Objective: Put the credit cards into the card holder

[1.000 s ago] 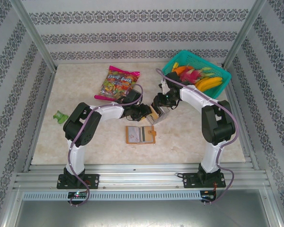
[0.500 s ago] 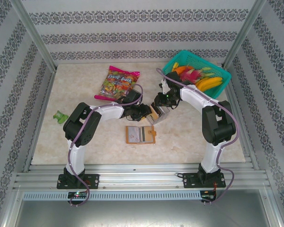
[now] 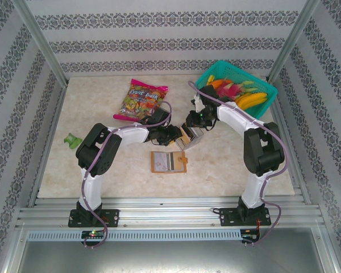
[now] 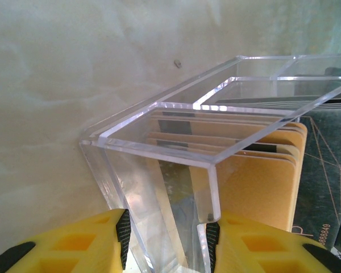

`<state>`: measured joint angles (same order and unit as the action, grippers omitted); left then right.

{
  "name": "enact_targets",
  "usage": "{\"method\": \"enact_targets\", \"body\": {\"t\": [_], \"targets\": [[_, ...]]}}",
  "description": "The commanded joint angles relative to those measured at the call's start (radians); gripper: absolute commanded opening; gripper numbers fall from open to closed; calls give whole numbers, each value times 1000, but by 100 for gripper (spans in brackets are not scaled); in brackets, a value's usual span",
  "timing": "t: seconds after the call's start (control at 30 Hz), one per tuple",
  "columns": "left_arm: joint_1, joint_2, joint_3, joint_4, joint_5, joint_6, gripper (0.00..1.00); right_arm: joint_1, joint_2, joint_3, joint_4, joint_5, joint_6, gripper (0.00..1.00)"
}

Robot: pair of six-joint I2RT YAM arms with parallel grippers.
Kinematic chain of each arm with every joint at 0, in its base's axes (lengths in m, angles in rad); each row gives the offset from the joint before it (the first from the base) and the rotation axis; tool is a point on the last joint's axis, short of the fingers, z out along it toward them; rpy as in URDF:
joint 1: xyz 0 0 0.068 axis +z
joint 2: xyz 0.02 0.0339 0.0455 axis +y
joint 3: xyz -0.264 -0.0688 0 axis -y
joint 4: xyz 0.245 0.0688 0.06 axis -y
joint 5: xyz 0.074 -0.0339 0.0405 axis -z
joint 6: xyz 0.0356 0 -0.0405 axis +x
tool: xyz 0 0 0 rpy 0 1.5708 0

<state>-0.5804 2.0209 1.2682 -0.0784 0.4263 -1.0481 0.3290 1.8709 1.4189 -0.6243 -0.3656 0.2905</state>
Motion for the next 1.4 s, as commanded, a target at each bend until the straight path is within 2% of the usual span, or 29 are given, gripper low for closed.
{"method": "enact_targets", "body": {"t": [0.0,0.3,0.97,1.13,1.27,1.37], "targets": [[11,18,6,-23,6,26,43,0,-30,28,-28,-28,13,26],[11,16,5,-24,6,26,43,-2,-42,33,-29,3,11,15],[11,7,-4,-21,5,29,43,-3,-158,62,-56,290,-90,0],[11,6,-3,-20,3,30,43,2,-206,40,-24,245,-104,0],[11,3,-6,-20,6,29,43,12,-204,21,-5,172,-88,0],[11,-3,-7,-19,8,32,43,21,-177,5,-5,169,-81,0]]}}
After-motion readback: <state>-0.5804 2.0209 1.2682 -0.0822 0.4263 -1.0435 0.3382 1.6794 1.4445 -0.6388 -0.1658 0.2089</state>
